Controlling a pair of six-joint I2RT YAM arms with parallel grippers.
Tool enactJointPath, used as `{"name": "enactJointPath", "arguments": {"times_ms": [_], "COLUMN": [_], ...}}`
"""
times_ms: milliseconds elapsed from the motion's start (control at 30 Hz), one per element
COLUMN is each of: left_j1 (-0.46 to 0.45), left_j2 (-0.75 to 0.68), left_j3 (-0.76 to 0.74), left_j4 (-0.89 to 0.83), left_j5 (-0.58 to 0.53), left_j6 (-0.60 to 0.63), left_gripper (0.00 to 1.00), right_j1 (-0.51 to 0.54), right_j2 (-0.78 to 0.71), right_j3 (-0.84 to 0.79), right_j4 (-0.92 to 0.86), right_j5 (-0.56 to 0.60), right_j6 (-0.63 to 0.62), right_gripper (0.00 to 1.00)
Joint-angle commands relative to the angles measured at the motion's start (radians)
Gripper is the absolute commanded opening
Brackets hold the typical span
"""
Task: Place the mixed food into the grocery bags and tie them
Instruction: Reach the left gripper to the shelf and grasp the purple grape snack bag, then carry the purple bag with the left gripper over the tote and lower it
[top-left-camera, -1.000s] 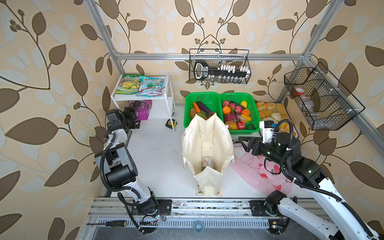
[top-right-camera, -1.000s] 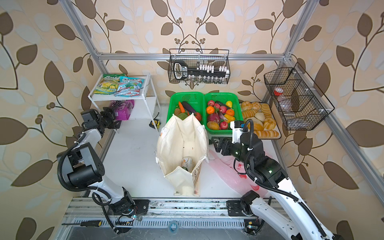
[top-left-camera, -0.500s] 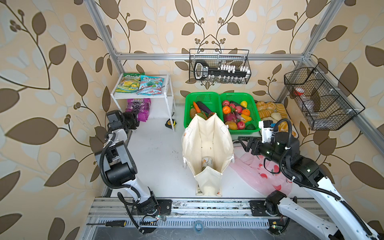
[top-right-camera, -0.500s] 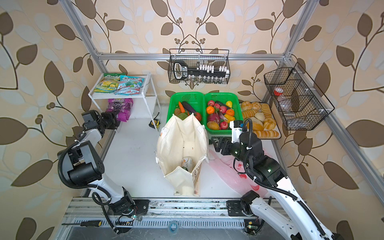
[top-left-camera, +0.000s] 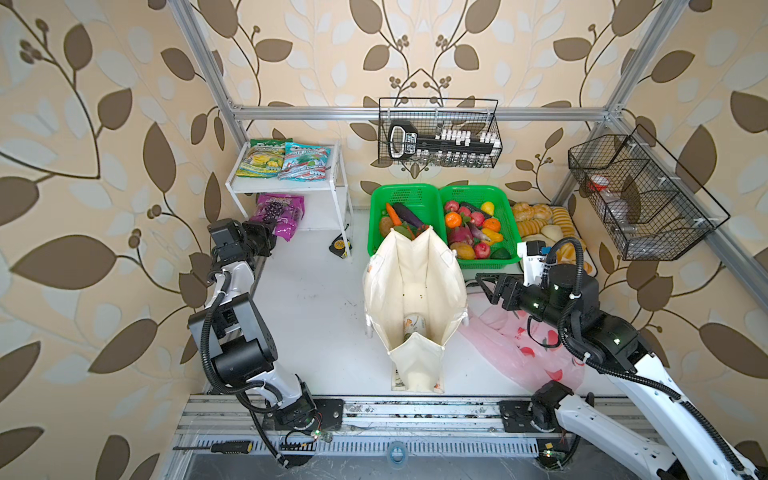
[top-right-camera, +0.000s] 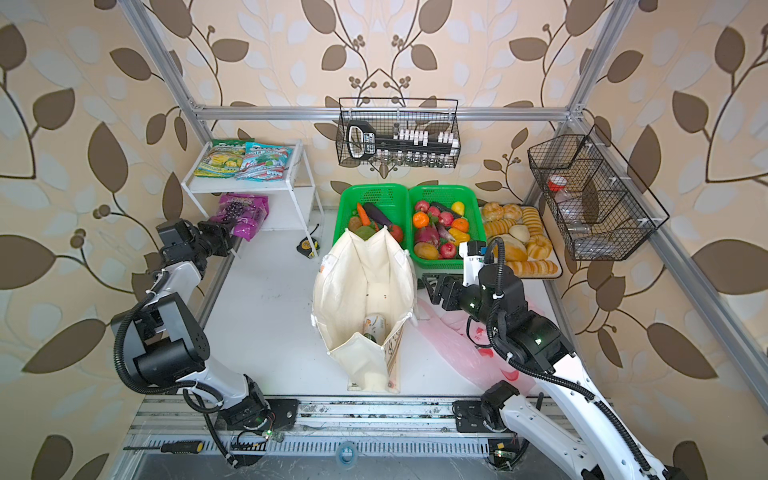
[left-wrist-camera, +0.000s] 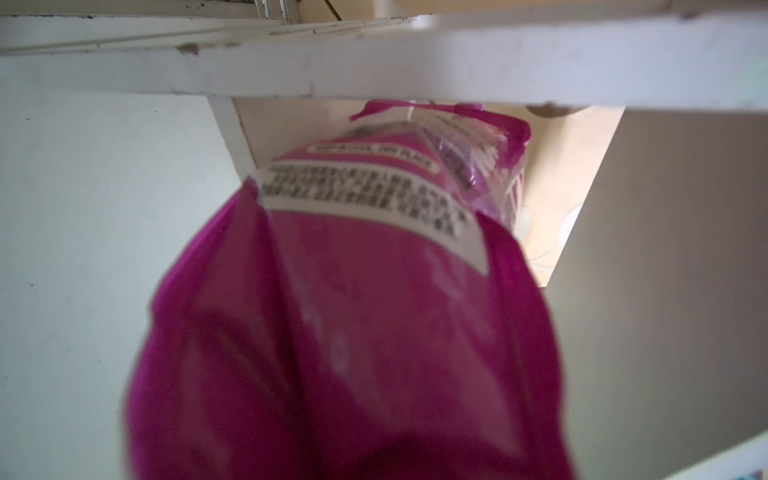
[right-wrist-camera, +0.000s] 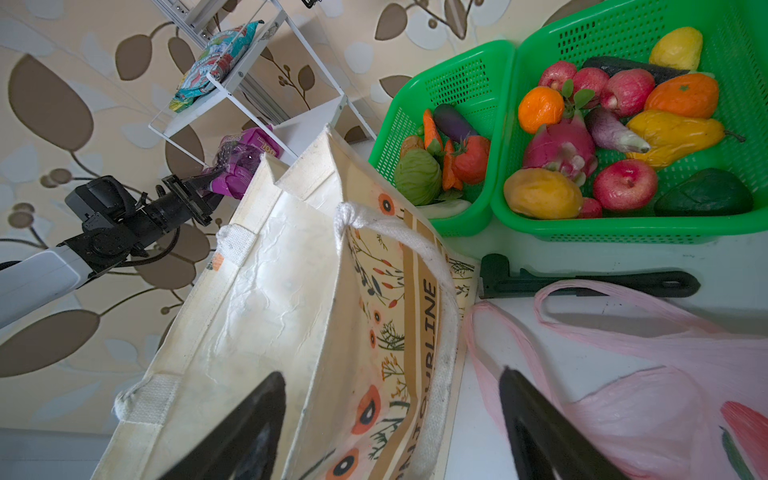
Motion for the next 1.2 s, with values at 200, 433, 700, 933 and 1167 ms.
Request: {"name": "enactJointPath", "arguments": {"times_ms": [200, 433, 700, 933, 1167], "left_j1": [-0.001, -0.001, -0.072, -0.253, -0.348], "left_j2": [-0.25, -0.423, -0.636, -0.687, -0.652], "left_j3": [-0.022, 0.068, 0.088, 0.179, 0.187], "left_j4": [-0.171, -0.46, -0.638, -0.678, -0.39], "left_j5": [-0.011, 0.008, 0.001, 0.136, 0.409], "left_j6": [0.147, 0.339, 0.4, 0.554, 0.477], "left_gripper": [0.0, 0.0, 0.0, 0.0, 0.0], "right_j1": [-0.001, -0.002, -0.002, -0.003, -0.003], "right_j2": [-0.028, -0.035, -0.009, 0.055, 0.107], "right_j3": [-0.016, -0.005, 0.02, 0.03, 0.058], "right_j4": [0.005, -0.005, -0.005, 0.044, 0.064], "right_j5": [0.008, -0.001, -0.02, -0.091, -0.102], "right_j6": [0.011, 0.009, -0.012, 0.01, 0.038], "right_gripper": [0.81, 0.81, 0.81, 0.82, 0.82]}}
